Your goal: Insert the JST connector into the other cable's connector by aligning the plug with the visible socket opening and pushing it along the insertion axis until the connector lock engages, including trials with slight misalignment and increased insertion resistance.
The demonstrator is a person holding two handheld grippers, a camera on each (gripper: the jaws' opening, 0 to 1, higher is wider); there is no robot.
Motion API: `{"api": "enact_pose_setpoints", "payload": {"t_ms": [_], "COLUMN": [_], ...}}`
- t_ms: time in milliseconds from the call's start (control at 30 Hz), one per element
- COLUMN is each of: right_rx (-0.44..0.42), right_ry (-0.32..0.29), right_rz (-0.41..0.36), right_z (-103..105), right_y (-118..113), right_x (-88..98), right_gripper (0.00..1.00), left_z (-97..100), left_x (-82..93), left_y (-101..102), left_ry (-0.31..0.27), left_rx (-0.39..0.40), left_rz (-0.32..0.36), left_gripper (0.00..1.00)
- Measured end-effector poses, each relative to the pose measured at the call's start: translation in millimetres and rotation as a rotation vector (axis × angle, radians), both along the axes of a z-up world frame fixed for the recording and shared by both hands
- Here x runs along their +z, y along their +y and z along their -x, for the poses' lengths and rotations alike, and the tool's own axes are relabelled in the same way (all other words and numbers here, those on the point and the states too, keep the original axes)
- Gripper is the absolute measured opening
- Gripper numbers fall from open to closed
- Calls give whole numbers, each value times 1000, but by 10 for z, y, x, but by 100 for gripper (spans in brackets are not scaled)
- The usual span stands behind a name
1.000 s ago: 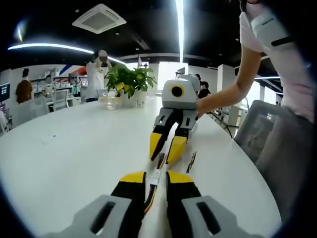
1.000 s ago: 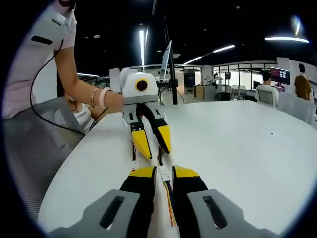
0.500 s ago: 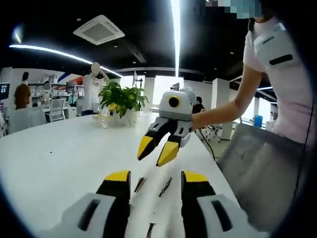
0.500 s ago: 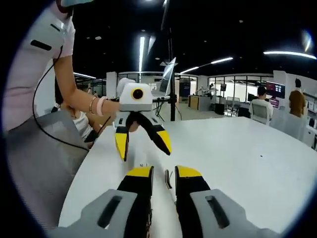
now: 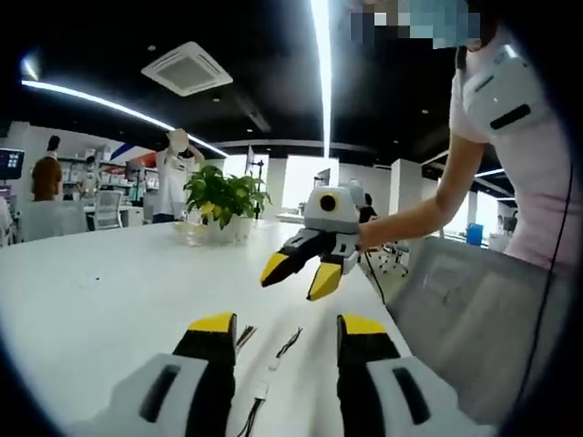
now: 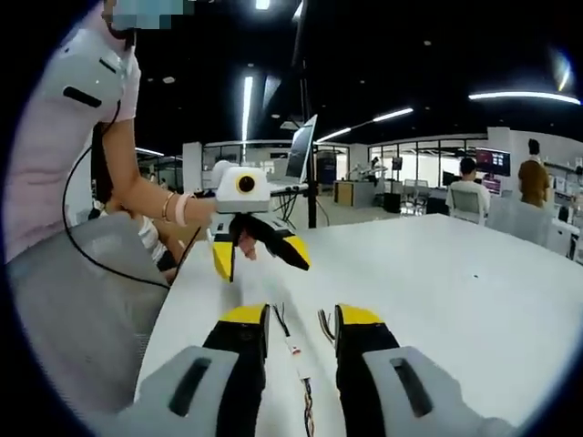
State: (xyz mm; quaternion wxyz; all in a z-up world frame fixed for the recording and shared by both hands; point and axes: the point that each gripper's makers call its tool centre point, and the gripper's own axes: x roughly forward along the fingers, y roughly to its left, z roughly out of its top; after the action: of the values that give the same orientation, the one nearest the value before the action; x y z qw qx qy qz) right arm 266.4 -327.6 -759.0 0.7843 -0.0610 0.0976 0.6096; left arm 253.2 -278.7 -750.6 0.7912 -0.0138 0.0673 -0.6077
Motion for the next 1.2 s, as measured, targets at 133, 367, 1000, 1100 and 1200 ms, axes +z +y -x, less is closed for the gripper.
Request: {"api": "enact_pose_setpoints", "payload": {"t_ms": [133,367,1000,1100,1200], "right_rx": [6,41,157,169,172], "right_ry": [12,54,79,72,81], "right_rz": [-19,-43,-10,-10,-24], "right_z": [34,26,38,36,20], "right_y": [-29,-37,-32,-27,-23], "right_x": [-28,-99,-529,-583,-605], "right_gripper": [20,25,21,20,20], "left_z": [23,3,71,47,13], "left_x": [-89,-159,-607,-590,-581], "left_y": [16,16,-88,-85,-84], "left_ry": [-14,21,95,79,79], "left_rx": [6,46,86,95,101], "left_rz": [-22,-37,-219,-213,-204], "left_gripper": [37,31,26,23,23]}}
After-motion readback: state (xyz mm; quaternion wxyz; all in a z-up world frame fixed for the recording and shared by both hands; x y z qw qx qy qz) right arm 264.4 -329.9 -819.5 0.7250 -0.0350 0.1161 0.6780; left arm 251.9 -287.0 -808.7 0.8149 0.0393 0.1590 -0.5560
